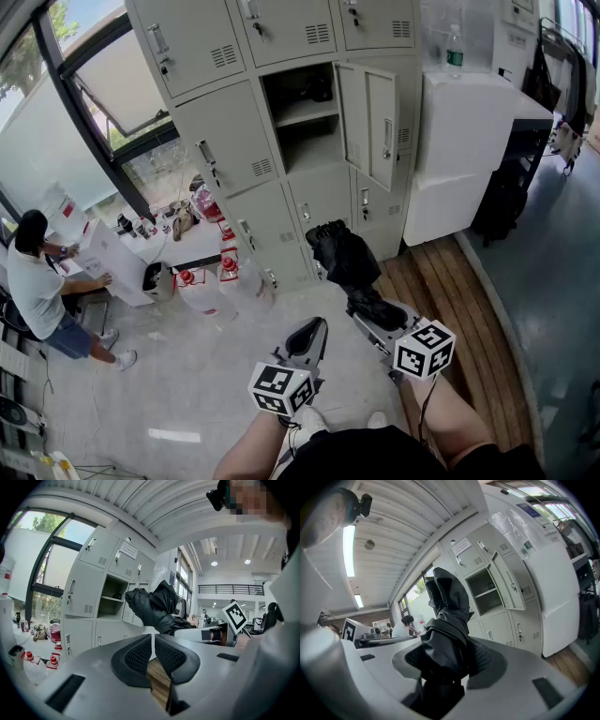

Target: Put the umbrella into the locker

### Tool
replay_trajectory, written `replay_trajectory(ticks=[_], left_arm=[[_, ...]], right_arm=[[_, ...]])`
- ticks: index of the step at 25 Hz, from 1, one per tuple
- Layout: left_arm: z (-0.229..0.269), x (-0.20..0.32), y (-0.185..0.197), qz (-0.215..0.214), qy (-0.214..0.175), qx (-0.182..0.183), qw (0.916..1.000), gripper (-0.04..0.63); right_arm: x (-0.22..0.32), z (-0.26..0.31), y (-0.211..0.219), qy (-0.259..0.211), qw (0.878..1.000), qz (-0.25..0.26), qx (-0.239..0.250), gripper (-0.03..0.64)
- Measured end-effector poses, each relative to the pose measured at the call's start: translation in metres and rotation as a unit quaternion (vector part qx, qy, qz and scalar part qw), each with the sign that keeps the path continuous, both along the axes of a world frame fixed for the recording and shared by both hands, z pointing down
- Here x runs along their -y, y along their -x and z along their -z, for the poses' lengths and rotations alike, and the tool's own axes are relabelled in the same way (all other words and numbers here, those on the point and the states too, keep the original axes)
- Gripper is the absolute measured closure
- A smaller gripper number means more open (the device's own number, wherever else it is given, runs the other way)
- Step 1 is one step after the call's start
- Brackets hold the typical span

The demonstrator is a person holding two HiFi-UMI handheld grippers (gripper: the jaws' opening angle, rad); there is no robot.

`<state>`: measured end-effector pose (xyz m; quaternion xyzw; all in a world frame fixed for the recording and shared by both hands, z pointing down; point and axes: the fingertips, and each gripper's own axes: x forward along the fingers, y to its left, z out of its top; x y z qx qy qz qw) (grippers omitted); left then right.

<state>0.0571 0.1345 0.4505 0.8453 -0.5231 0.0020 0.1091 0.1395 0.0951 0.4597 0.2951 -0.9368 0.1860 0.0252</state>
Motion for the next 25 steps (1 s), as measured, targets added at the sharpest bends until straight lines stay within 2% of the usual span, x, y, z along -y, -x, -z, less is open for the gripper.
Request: replay_trajectory(ticks=[16,25], left_arm=[[-0.002,0.005,0.018,-0.004,0.000,-0.005,1.0000,0.563],[-0.006,0.012,0.046,-0.007,0.002,-0.011,0.9999,0.563]], right_arm=[[0.005,0.000,0.017,0.002,1.000,-0.009,0.001,0.354],[0.014,-0.005,0.040,0.002,1.000,-0.020,-0.016,0.354]])
